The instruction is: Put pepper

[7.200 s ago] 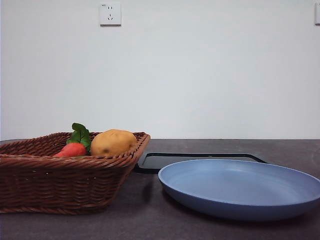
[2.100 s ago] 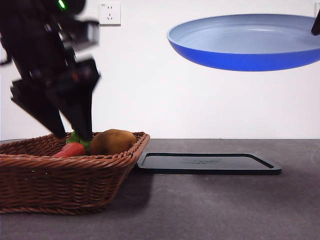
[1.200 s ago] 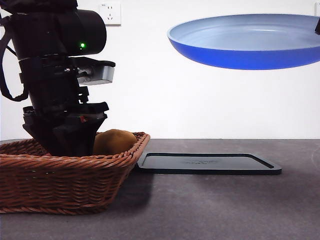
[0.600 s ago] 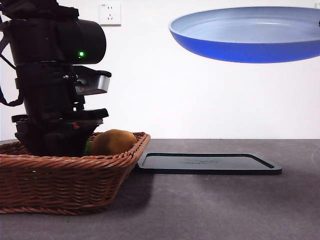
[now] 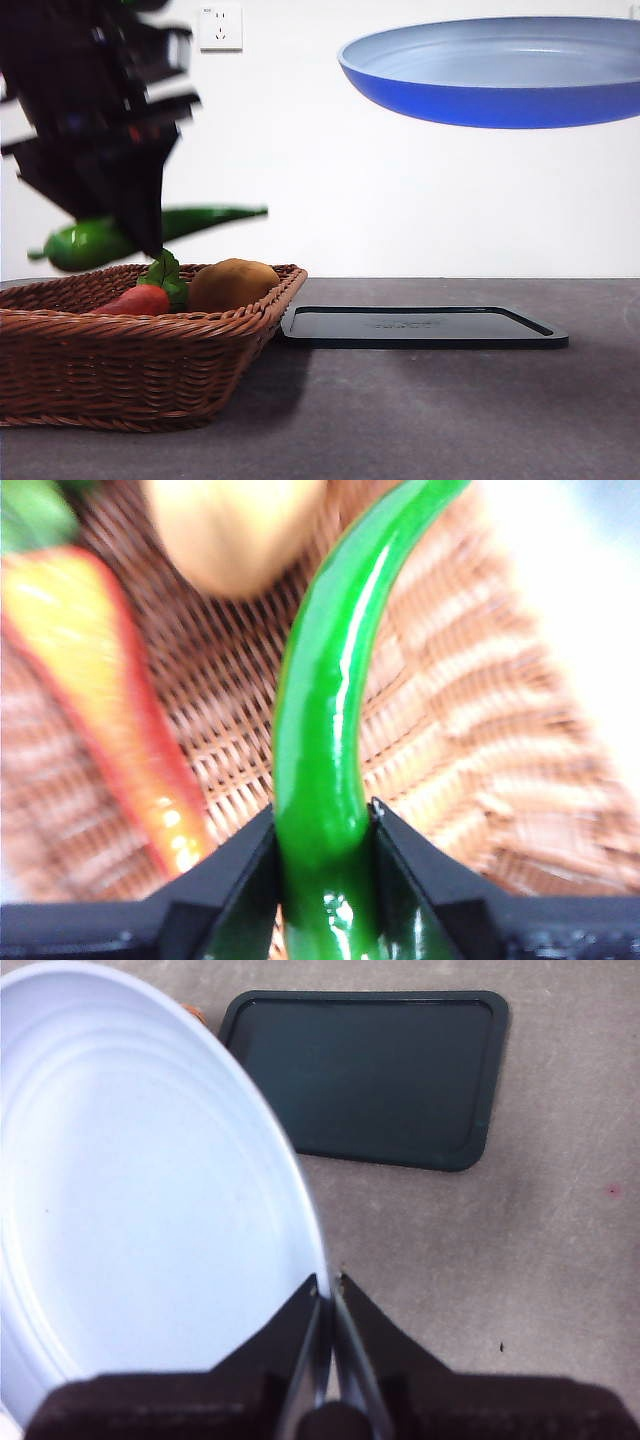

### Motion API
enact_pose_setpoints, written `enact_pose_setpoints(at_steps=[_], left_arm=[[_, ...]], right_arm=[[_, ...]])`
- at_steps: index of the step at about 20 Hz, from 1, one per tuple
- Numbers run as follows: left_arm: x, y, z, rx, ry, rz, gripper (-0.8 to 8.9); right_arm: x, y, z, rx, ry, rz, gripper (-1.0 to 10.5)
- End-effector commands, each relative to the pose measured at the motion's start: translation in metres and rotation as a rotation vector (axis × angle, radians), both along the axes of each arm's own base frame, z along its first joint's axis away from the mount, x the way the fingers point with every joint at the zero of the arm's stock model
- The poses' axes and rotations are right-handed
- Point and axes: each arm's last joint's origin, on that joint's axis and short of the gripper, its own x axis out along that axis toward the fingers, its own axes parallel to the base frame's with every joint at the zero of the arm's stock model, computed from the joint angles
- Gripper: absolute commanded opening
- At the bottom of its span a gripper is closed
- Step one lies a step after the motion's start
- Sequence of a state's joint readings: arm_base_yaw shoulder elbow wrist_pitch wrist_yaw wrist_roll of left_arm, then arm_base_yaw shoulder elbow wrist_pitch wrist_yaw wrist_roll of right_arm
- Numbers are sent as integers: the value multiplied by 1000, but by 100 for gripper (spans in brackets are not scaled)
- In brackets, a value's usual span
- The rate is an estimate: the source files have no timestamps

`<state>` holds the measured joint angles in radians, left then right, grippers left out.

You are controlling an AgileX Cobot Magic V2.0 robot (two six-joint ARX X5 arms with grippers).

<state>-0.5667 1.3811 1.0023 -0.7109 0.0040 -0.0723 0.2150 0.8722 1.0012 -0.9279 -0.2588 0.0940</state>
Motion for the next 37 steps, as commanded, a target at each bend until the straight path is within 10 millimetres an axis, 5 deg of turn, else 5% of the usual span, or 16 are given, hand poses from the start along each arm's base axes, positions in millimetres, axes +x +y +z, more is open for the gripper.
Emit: enact_pose_setpoints(at_steps=[1, 6, 10, 18, 25, 29, 37], left_arm=[[-9, 2, 19, -54, -46, -3, 73], [-39, 14, 65, -315, -157, -76, 73], [-52, 6, 78, -449, -178, -202, 73], [-41, -44, 46, -408, -83, -311, 73], [-19, -66, 2, -325, 38, -297, 75], [-17, -68, -1, -324, 49, -283, 215], [-15, -70, 3, -364, 21, -280, 219]], right_arm=[[5, 2, 4, 19, -1, -10, 3], [29, 7, -13, 5, 116, -21, 3], [57, 23, -38, -5, 259, 7, 3], [76, 71, -65, 69, 371, 133, 3], [74, 76, -65, 73, 369, 147, 3], [74, 76, -65, 73, 368, 147, 3], [73, 76, -65, 70, 382, 148, 3]])
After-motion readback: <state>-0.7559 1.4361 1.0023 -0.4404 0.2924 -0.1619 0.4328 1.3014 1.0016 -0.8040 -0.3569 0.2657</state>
